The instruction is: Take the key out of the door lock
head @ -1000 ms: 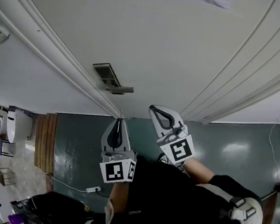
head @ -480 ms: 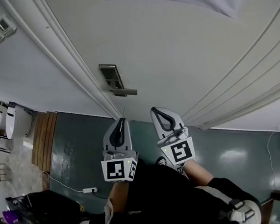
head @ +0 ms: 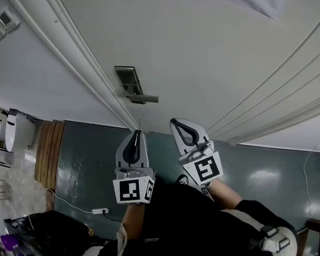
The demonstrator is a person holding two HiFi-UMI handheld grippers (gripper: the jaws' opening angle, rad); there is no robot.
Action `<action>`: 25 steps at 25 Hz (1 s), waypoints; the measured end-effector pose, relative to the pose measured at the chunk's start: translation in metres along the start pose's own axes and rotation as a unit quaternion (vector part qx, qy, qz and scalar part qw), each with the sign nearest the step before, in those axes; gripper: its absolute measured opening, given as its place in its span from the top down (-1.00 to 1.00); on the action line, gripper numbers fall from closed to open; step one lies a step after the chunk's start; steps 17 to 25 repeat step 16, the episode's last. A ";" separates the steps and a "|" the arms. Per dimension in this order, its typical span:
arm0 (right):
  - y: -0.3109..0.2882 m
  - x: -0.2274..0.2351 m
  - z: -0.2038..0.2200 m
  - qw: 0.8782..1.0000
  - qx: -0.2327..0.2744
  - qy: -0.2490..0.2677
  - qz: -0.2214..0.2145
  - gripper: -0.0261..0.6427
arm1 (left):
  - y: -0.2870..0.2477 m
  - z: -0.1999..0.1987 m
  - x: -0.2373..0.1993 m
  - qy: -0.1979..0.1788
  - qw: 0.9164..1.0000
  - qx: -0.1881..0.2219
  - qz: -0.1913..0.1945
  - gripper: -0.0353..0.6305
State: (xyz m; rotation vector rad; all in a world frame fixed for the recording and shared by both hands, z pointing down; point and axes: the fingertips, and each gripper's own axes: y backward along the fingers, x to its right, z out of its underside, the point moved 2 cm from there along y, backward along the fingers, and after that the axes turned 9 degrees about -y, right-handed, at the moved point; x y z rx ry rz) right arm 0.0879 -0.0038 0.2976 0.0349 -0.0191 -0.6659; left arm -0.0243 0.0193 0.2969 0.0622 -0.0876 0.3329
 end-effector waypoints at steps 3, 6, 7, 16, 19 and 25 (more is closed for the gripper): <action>-0.001 -0.001 0.000 1.000 0.000 0.000 -0.003 0.90 | 0.000 -0.001 -0.001 -0.001 1.000 0.000 -0.001 0.79; -0.001 -0.002 0.000 1.000 0.002 0.001 -0.004 0.90 | 0.000 -0.001 -0.001 -0.002 1.000 0.002 -0.002 0.79; -0.002 -0.002 0.000 1.000 0.002 0.001 -0.004 0.90 | 0.000 -0.001 -0.001 -0.002 1.000 0.002 -0.001 0.79; -0.003 -0.002 0.000 1.000 0.003 0.006 -0.003 0.90 | 0.000 0.002 -0.003 0.002 1.000 -0.001 -0.001 0.79; -0.003 -0.002 0.000 1.000 0.003 0.006 -0.003 0.90 | 0.000 0.002 -0.003 0.002 1.000 -0.001 -0.001 0.79; -0.003 -0.002 0.000 1.000 0.003 0.006 -0.003 0.90 | 0.000 0.002 -0.003 0.002 1.000 -0.001 -0.001 0.79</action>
